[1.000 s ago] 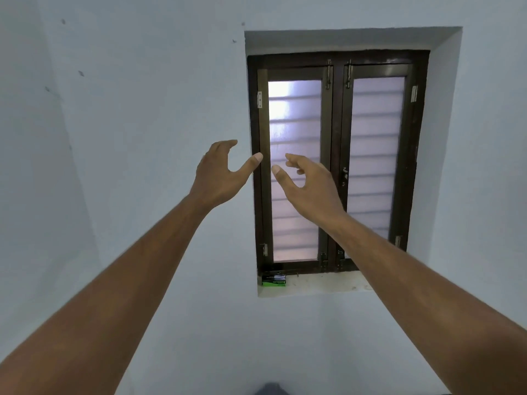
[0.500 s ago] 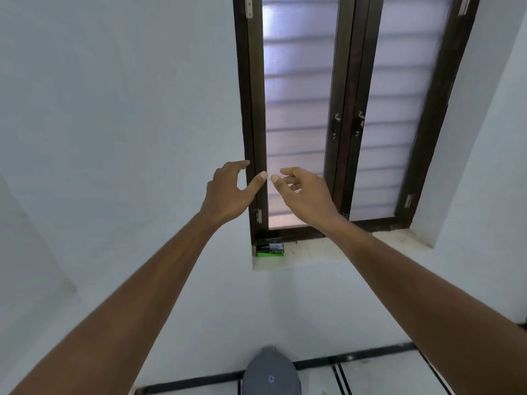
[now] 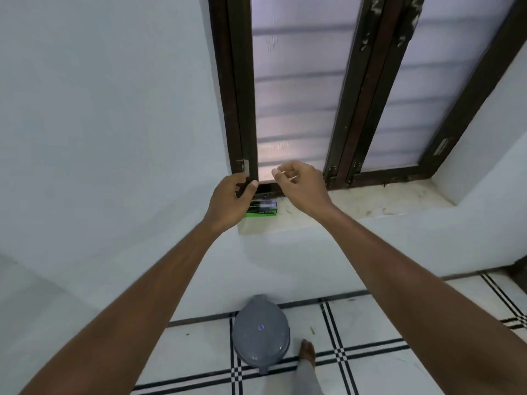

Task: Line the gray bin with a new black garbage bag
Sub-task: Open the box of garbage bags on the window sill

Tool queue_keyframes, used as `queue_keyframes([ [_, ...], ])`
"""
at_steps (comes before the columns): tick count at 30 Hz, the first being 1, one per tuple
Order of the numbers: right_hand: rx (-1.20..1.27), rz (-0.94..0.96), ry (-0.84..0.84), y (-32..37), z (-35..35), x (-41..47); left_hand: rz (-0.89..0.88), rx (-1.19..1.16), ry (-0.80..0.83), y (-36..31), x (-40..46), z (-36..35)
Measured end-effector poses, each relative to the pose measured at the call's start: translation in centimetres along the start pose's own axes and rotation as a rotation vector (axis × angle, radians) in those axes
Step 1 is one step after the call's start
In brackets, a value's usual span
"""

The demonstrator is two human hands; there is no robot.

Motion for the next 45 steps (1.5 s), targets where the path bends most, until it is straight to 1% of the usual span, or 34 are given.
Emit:
queue_keyframes([
  [5, -0.006, -0.076, 0.142, -8.5, -4.4, 5.3, 0.174, -0.004, 0.059, 5.9, 4.4, -7.5],
  [8, -0.085, -0.105, 0.261, -13.0, -7.2, 8.0, 0.307, -0.01, 0.075, 8.7, 6.6, -11.5],
  [10, -0.164, -0.095, 0.368, -15.7, -9.6, 9.0, 0.413, -0.04, 0.051, 10.4, 7.1, -13.4],
  [12, -0.301, -0.032, 0.459, -17.8, -12.0, 10.0, 0.522, -0.083, 0.009, 12.4, 7.4, -14.8],
  [14, -0.468, 0.071, 0.529, -19.2, -14.6, 10.9, 0.623, -0.122, -0.018, 14.2, 7.3, -15.9],
  [16, -0.583, 0.144, 0.57, -20.1, -17.0, 11.3, 0.681, -0.127, -0.023, 15.2, 7.3, -16.4],
  [19, -0.686, 0.271, 0.631, -20.7, -20.9, 11.7, 0.743, -0.095, -0.036, 16.9, 7.8, -16.6],
  [21, -0.754, 0.339, 0.643, -21.3, -22.5, 11.7, 0.776, -0.101, -0.026, 17.8, 7.7, -16.9],
  [23, -0.756, 0.353, 0.628, -21.9, -22.9, 12.2, 0.776, -0.089, -0.006, 18.1, 7.5, -17.1],
  [24, -0.699, 0.324, 0.61, -22.3, -22.8, 12.5, 0.768, -0.084, -0.002, 18.1, 7.5, -17.0],
  [25, -0.577, 0.256, 0.589, -22.4, -22.2, 12.7, 0.762, -0.09, -0.005, 18.2, 7.4, -17.0],
  [28, -0.102, 0.013, 0.555, -23.0, -20.3, 12.9, 0.743, -0.142, -0.042, 18.1, 7.7, -16.7],
  [30, 0.008, -0.053, 0.567, -23.2, -19.3, 12.6, 0.728, -0.171, -0.061, 17.7, 8.2, -16.8],
  [32, 0.038, -0.084, 0.563, -23.4, -18.5, 12.5, 0.68, -0.172, -0.05, 16.6, 9.2, -17.1],
  [36, 0.01, -0.074, 0.588, -23.1, -18.1, 12.7, 0.524, -0.075, 0.054, 13.3, 11.3, -17.4],
  [39, -0.047, -0.052, 0.595, -22.7, -17.7, 12.9, 0.43, -0.036, 0.0, 12.2, 12.8, -16.3],
  [40, -0.066, -0.039, 0.6, -22.6, -17.7, 12.9, 0.408, -0.052, -0.001, 12.0, 13.4, -16.0],
  [43, -0.114, -0.003, 0.621, -21.8, -17.7, 12.9, 0.386, -0.187, 0.092, 11.6, 14.9, -16.3],
  [44, -0.122, 0.0, 0.625, -21.7, -17.8, 12.9, 0.378, -0.17, 0.112, 11.8, 15.3, -16.3],
  [45, -0.129, -0.008, 0.628, -21.6, -17.9, 12.8, 0.359, -0.097, 0.133, 12.0, 15.7, -16.4],
])
Point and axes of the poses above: each hand's wrist, its own x-axis towards the middle knuckle, its own z-axis out of the back of the hand, y = z × x, the point moved 9 cm from there along x, towards the middle knuckle, and after that the axes turned 4 degrees about -y, right-handed, at the moved point
